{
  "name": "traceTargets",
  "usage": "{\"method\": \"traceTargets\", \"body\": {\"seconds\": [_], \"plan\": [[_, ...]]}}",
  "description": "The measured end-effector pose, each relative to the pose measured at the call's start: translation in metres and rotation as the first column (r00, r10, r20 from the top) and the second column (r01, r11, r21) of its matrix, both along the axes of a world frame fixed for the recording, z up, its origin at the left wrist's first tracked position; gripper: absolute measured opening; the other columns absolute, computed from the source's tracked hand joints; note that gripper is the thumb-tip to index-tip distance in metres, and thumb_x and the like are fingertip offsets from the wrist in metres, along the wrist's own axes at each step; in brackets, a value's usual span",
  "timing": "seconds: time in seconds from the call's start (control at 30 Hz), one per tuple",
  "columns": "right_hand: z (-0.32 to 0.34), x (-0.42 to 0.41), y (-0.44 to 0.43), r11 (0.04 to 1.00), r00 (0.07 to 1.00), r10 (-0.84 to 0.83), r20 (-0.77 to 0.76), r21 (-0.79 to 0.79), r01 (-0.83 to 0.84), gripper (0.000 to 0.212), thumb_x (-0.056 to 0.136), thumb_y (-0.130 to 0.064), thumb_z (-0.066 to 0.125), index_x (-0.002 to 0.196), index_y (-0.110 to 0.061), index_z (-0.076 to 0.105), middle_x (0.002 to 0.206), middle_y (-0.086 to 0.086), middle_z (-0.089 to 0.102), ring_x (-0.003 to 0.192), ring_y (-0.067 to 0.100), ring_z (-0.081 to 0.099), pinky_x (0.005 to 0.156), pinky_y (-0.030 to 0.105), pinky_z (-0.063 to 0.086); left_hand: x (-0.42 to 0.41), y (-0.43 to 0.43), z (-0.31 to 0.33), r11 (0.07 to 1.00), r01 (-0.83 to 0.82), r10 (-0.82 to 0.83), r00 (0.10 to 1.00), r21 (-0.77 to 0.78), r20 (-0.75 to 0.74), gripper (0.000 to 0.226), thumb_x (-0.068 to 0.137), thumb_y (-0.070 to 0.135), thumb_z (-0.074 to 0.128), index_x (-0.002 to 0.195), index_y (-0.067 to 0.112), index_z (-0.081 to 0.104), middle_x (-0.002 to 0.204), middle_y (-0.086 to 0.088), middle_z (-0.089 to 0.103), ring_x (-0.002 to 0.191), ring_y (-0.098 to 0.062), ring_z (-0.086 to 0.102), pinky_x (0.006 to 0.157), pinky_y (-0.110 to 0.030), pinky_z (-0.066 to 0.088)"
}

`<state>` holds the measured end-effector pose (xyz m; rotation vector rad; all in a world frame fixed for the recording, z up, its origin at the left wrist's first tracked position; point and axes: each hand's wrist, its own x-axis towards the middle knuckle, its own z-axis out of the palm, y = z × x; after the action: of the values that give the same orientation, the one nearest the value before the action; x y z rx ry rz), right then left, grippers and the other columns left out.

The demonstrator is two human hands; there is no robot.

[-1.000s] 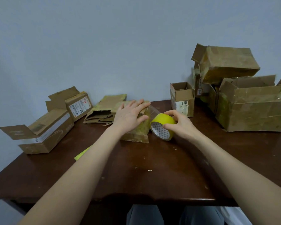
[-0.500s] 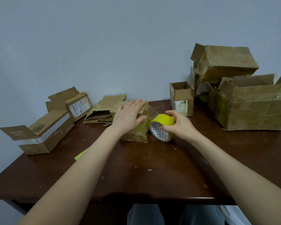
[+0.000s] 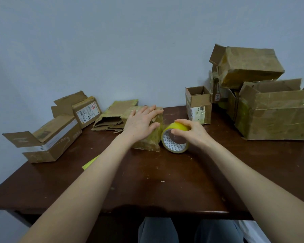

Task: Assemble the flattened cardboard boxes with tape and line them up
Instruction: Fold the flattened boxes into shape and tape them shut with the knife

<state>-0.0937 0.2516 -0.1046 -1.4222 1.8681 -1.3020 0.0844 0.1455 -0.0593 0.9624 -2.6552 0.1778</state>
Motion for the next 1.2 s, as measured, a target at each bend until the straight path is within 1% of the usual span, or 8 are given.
{"method": "traceTargets", "body": {"seconds": [0.23, 0.33, 0.53, 0.63, 0.73, 0.93, 1.07, 1.2], "plan": [[0.02, 0.016, 0.0, 0.999, 0.999, -0.029, 0.022, -0.015, 0.029, 0.047, 0.074, -0.024, 0.078, 0.117, -0.026, 0.06, 0.104, -0.002, 0.061, 0.086, 0.01, 0.061, 0.074, 0.023, 0.053, 0.004, -0.002, -0.003, 0.999, -0.007, 0.004, 0.996, -0.035, -0.088, 0.06, 0.091, 0.045, 0.053, 0.145, 0.032, 0.032, 0.143, -0.004, 0.037, 0.131, -0.023, 0.036, 0.111, -0.044, 0.024], [0.033, 0.024, -0.003, 0.999, 0.998, -0.04, -0.049, -0.02, 0.039, 0.056, 0.068, -0.03, 0.08, 0.121, -0.026, 0.061, 0.11, 0.002, 0.063, 0.1, 0.02, 0.062, 0.087, 0.036, 0.053, 0.008, -0.002, -0.004, 0.996, -0.02, 0.01, 0.993, -0.083, -0.115, 0.059, 0.09, 0.047, 0.055, 0.144, 0.031, 0.038, 0.137, -0.003, 0.044, 0.126, -0.022, 0.041, 0.11, -0.046, 0.025], [0.046, 0.042, -0.003, 0.997, 0.986, -0.079, -0.146, -0.023, 0.076, 0.065, 0.07, -0.033, 0.081, 0.129, -0.022, 0.058, 0.121, 0.004, 0.061, 0.108, 0.02, 0.056, 0.083, 0.028, 0.045, 0.019, 0.004, -0.006, 1.0, -0.016, 0.015, 0.983, -0.001, -0.185, 0.052, 0.098, 0.038, 0.045, 0.146, 0.021, 0.036, 0.151, -0.001, 0.036, 0.142, -0.019, 0.025, 0.115, -0.046, 0.017], [0.046, 0.049, -0.004, 0.994, 0.981, -0.111, -0.162, -0.02, 0.109, 0.062, 0.071, -0.032, 0.079, 0.129, -0.023, 0.059, 0.123, 0.006, 0.062, 0.112, 0.022, 0.056, 0.084, 0.026, 0.042, 0.038, 0.016, -0.005, 0.999, 0.024, -0.015, 0.949, 0.025, -0.314, 0.049, 0.096, 0.029, 0.052, 0.142, 0.014, 0.042, 0.148, -0.005, 0.04, 0.137, -0.021, 0.035, 0.113, -0.037, 0.027], [0.046, 0.057, -0.005, 0.992, 0.975, -0.127, -0.185, -0.029, 0.124, 0.061, 0.073, -0.032, 0.079, 0.13, -0.022, 0.059, 0.127, 0.008, 0.061, 0.118, 0.025, 0.054, 0.092, 0.03, 0.043, 0.076, 0.024, -0.01, 0.991, -0.133, 0.134, 0.922, 0.028, -0.362, 0.042, 0.095, 0.021, 0.052, 0.137, 0.017, 0.047, 0.138, -0.002, 0.048, 0.127, -0.019, 0.044, 0.101, -0.035, 0.04], [0.035, 0.076, -0.01, 0.992, 0.972, -0.129, -0.198, -0.036, 0.124, 0.059, 0.074, -0.032, 0.078, 0.129, -0.022, 0.058, 0.128, 0.008, 0.061, 0.119, 0.027, 0.053, 0.096, 0.035, 0.043, 0.15, 0.02, -0.042, 0.796, -0.556, 0.575, 0.818, 0.241, -0.014, 0.049, 0.097, 0.024, 0.05, 0.143, 0.013, 0.038, 0.142, -0.008, 0.04, 0.129, -0.027, 0.043, 0.1, -0.039, 0.042], [0.034, 0.078, -0.01, 0.992, 0.973, -0.125, -0.193, -0.036, 0.121, 0.059, 0.074, -0.031, 0.078, 0.129, -0.022, 0.058, 0.127, 0.008, 0.061, 0.119, 0.026, 0.053, 0.096, 0.033, 0.042, 0.162, 0.015, -0.066, 0.723, -0.617, 0.613, 0.78, 0.311, 0.122, 0.05, 0.099, 0.031, 0.047, 0.144, 0.015, 0.034, 0.143, -0.007, 0.04, 0.128, -0.026, 0.044, 0.097, -0.038, 0.043], [0.035, 0.071, -0.01, 0.994, 0.976, -0.112, -0.186, -0.027, 0.109, 0.059, 0.072, -0.031, 0.08, 0.127, -0.023, 0.06, 0.125, 0.007, 0.061, 0.115, 0.025, 0.054, 0.09, 0.032, 0.044, 0.161, 0.011, -0.073, 0.719, -0.662, 0.659, 0.746, 0.211, 0.096, 0.027, 0.099, 0.025, 0.046, 0.122, 0.016, 0.057, 0.12, -0.006, 0.057, 0.108, -0.023, 0.055, 0.078, -0.034, 0.049]]}}
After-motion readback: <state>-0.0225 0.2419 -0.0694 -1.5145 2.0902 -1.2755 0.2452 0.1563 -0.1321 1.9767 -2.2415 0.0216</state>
